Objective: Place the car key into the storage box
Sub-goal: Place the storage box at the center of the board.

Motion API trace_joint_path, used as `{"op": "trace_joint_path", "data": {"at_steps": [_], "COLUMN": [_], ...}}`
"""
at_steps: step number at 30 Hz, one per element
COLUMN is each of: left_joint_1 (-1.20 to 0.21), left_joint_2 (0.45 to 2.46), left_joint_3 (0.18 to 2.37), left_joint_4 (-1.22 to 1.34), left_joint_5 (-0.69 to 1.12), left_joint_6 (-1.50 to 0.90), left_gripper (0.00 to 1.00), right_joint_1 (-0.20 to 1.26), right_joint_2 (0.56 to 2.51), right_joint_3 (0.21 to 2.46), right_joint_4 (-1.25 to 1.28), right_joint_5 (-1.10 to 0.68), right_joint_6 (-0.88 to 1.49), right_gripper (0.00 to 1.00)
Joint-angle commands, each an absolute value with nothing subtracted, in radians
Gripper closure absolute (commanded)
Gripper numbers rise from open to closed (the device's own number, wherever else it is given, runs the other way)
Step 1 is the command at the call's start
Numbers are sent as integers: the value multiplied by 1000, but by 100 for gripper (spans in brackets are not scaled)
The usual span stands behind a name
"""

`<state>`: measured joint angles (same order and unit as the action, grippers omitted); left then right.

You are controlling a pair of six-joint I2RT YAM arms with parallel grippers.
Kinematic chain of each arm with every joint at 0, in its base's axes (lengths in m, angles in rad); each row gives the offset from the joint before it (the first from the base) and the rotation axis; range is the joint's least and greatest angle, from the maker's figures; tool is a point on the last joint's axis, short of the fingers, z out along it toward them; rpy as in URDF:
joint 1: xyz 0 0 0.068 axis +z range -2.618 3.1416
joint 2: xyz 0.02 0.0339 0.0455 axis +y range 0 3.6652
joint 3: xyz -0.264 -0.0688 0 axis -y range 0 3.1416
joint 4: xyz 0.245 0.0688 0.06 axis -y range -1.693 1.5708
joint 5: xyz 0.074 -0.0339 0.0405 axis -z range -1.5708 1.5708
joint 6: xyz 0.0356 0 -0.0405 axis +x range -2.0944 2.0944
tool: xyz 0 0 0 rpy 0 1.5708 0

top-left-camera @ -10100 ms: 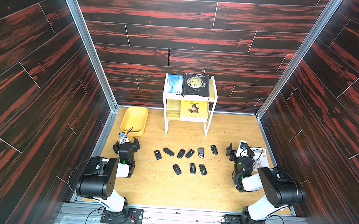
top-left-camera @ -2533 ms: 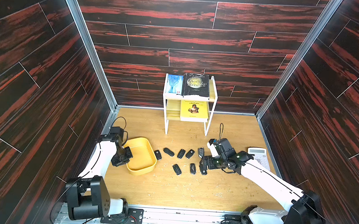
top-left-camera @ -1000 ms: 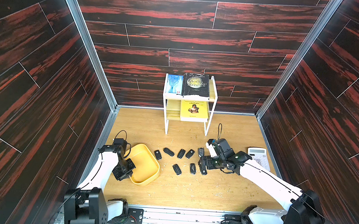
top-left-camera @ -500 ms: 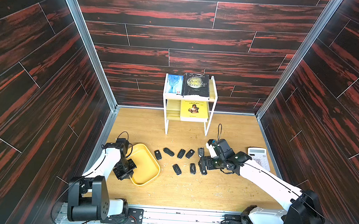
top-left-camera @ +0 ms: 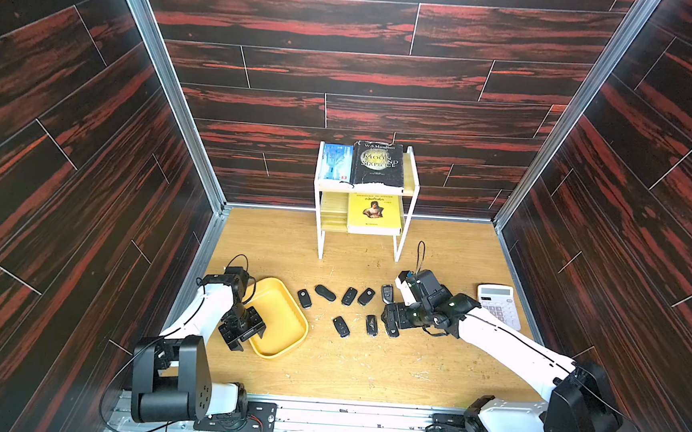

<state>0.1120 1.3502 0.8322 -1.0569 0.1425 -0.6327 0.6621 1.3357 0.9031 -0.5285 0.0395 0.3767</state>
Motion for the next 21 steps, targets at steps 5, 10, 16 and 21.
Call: {"op": "trace_joint_path", "data": {"at_steps": [5,10,16,21], "left_joint_1": [115,115,115,113], "left_joint_2": [1282,1283,1152,955], "left_joint_3": [867,919,1124,1254], "left_joint_4": [-1040,-1065,-1164,-1025], "left_joint_5": [139,148,116,169], "left_joint_6": [-632,-614,-582,-592], "left_gripper": [0,0,0,0], "right_joint_1": [670,670,670,672], "right_joint_2": [1342,1349,1375,1407], "right_joint_3": [881,890,940,1001], "right_joint_4": [-516,-517,-542,-553], "right_joint_5": [41,49,46,-10], "right_joint_6": [369,364,340,313], "right_gripper": [7,7,6,7]}}
